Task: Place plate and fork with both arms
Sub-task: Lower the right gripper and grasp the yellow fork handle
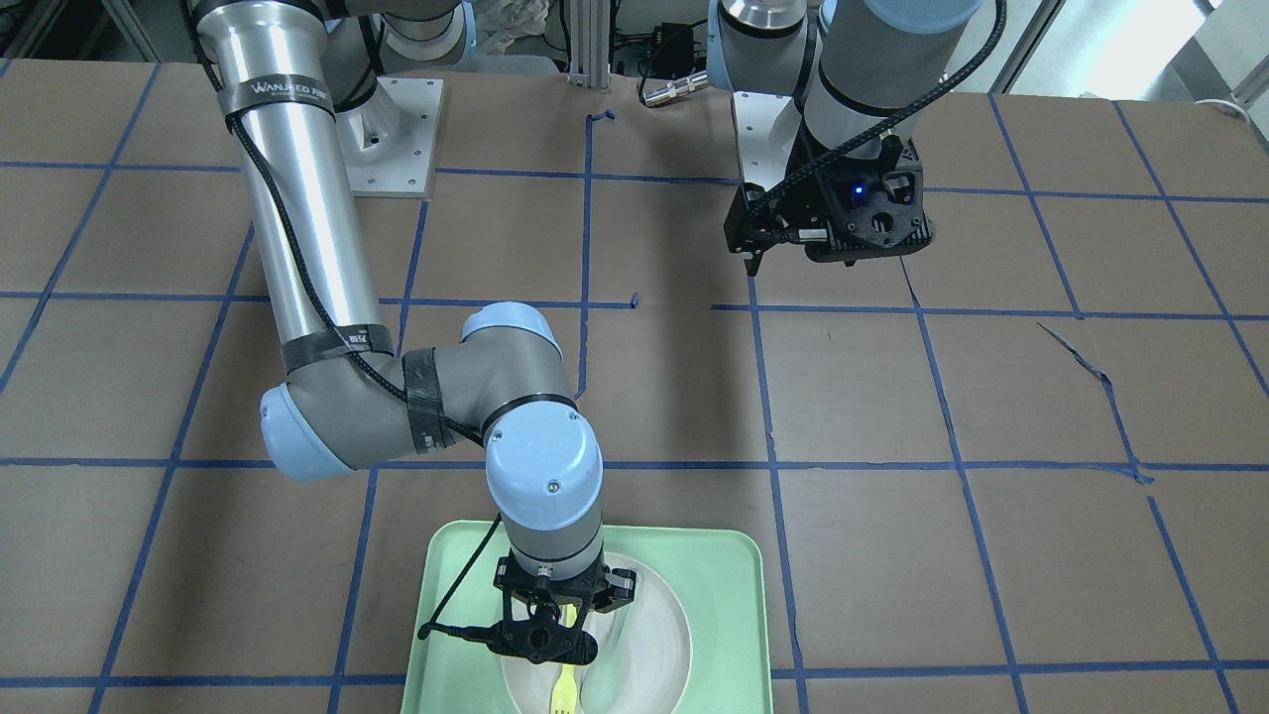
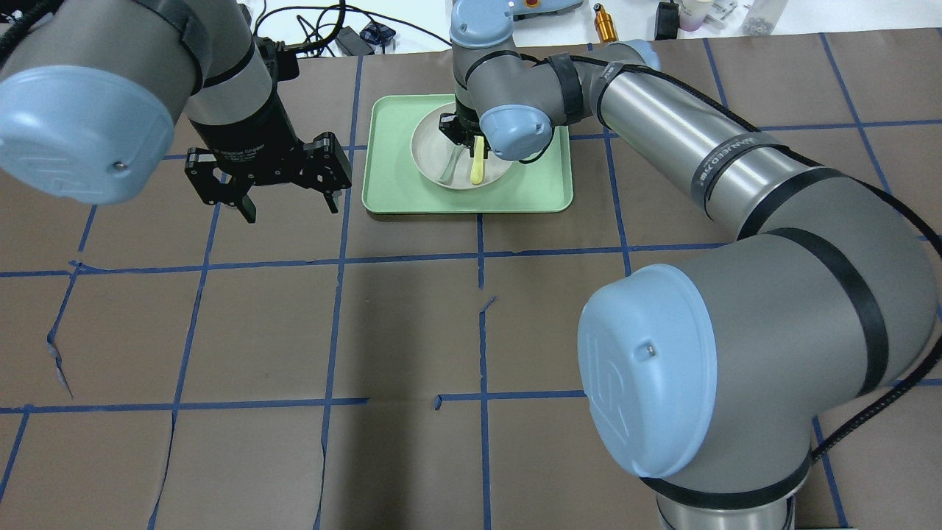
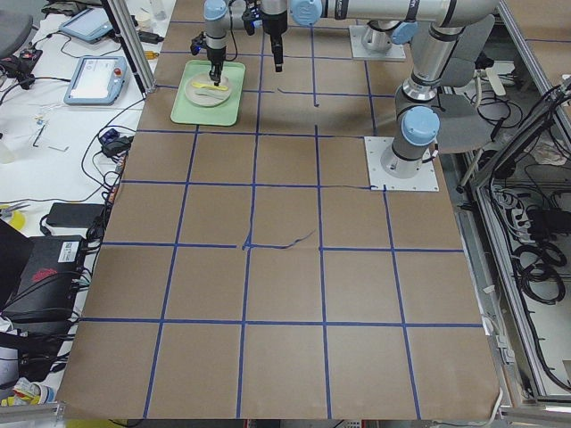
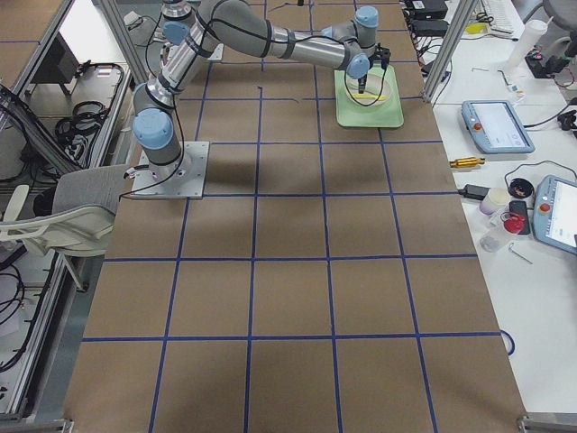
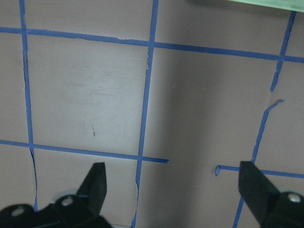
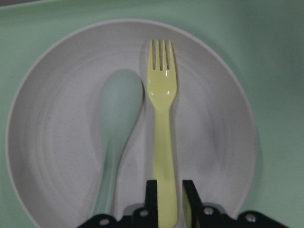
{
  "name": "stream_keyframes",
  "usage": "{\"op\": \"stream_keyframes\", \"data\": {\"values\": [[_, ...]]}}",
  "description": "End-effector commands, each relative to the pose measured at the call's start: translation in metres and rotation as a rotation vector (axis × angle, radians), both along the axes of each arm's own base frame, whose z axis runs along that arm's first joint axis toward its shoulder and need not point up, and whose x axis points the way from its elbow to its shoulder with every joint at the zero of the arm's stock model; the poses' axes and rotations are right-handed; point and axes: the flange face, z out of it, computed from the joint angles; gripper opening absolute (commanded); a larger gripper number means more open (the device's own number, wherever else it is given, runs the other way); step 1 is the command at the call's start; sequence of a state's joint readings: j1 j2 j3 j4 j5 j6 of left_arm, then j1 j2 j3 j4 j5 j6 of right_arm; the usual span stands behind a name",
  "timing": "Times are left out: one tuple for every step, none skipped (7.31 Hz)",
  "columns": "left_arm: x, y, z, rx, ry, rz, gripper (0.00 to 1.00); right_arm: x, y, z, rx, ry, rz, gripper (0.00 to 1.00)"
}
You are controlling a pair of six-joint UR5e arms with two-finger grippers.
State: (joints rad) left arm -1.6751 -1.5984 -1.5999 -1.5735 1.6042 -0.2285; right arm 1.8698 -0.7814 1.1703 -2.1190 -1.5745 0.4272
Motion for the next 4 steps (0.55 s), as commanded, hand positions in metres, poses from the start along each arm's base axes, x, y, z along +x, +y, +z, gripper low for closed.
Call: {"op": "stream_keyframes", "data": {"values": [[0.000,0.000,0.000,-0.001,0.001,-0.001,1.00,-0.004,0.003,0.000,0.008,0.006,0.022,0.31],[0.000,0.000,0.000,0.001,0.001,-0.001,1.00,-0.003,-0.002,-0.016,0.014,0.007,0.016,0.34],[0.000,0.000,-0.001,0.002,0.001,0.000,1.00,0.000,-0.006,-0.033,-0.001,-0.002,0.012,0.56],[0.000,0.000,0.000,0.000,0.000,0.000,1.00,0.001,-0.006,-0.034,-0.001,-0.008,0.010,0.71]]}}
